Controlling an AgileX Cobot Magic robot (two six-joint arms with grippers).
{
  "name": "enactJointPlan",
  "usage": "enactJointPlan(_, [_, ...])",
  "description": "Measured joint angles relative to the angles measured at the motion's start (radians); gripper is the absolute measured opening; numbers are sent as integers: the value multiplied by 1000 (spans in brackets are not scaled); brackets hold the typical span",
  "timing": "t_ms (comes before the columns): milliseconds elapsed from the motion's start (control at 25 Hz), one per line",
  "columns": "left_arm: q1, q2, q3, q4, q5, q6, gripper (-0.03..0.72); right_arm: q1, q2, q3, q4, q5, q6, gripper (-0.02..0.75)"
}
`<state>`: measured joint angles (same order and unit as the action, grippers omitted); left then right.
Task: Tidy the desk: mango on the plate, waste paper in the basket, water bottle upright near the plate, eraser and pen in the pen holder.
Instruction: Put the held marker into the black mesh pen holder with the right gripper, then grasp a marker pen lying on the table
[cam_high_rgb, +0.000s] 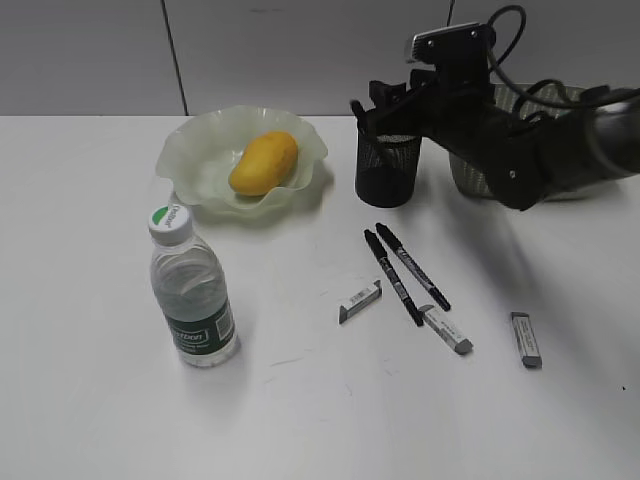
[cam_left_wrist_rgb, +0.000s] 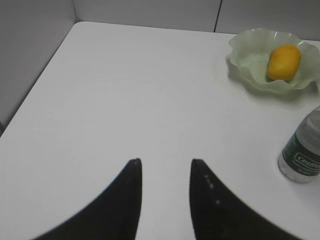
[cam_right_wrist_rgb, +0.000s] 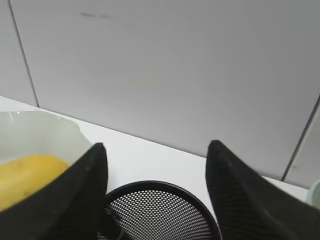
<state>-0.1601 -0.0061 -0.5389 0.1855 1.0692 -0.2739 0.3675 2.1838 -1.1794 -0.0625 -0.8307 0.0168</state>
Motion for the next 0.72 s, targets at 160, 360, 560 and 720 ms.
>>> enactJointPlan(160, [0, 0, 0, 0, 0, 0, 239, 0, -217, 44, 0, 299, 1, 507])
enactJointPlan(360, [0, 0, 0, 0, 0, 0, 238, 0, -589, 88, -54, 930, 0, 510])
enactJointPlan(560, [0, 4, 0, 0, 0, 0, 238, 0, -952, 239, -52, 1452, 2, 483])
enactJointPlan(720, [0, 68, 0, 0, -9, 36, 237, 0, -1259, 396, -37, 1722, 18, 446])
